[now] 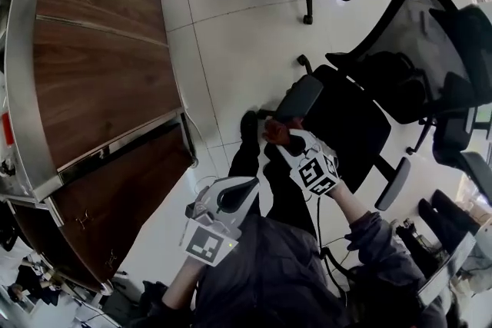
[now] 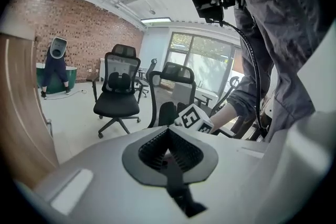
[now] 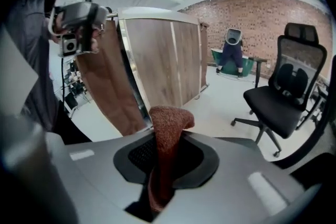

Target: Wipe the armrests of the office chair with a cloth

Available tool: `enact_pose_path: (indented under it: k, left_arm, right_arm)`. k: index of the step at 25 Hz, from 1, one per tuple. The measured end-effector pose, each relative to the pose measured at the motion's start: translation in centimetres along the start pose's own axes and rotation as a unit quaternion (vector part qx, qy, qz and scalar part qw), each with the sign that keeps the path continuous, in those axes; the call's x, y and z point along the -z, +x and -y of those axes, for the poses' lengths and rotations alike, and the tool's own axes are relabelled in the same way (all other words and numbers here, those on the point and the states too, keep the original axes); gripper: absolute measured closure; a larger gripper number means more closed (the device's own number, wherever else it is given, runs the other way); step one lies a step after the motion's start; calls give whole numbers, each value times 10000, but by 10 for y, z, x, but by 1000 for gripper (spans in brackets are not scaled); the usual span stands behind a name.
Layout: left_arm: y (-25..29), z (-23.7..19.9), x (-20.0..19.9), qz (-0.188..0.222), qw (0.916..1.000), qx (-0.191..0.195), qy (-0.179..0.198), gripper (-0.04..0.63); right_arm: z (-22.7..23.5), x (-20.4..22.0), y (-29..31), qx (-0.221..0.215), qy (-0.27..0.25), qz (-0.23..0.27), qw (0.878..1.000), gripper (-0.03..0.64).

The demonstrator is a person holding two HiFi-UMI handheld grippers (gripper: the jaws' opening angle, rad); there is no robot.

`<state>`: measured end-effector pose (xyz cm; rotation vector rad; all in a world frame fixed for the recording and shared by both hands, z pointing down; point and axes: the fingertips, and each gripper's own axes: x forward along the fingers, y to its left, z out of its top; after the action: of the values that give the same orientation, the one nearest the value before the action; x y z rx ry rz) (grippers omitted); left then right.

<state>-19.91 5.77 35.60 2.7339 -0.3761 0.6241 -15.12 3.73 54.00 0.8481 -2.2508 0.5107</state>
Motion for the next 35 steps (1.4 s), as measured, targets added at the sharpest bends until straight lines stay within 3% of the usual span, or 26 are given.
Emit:
enact_pose_path:
  k: [4,8,14,19,24,28,35]
  left_arm:
    - [10,-3,5,30,9997,242,25,580]
    - [15,-5,14,23,9992,383,53,580]
    - [15,-8,24,-35,9989,453,63,580]
    - [7,-12,35,-100,9989,452,-1,580]
    - [6,-17,38,-157,9986,501,6,580]
    - [9,-20,37,-144,9984,541,-13,580]
    - [14,-20,33,-132,9973,724,27,580]
  right_arm:
    - [-43,-1,-5,-315,-44,31,9995,557]
    - [-41,-2,-3,-281,-44,60,9996,557]
    - [65,13,-2,556,157,-27,9983,557]
    - [159,29,-2,1307,606,-180,9894,557]
    - [203,34,-3,1831,882,-301,9787,557]
    - [173,21,1,1634,601,-256,9844,557]
    - [43,8,10,884,163,-190,9958,557]
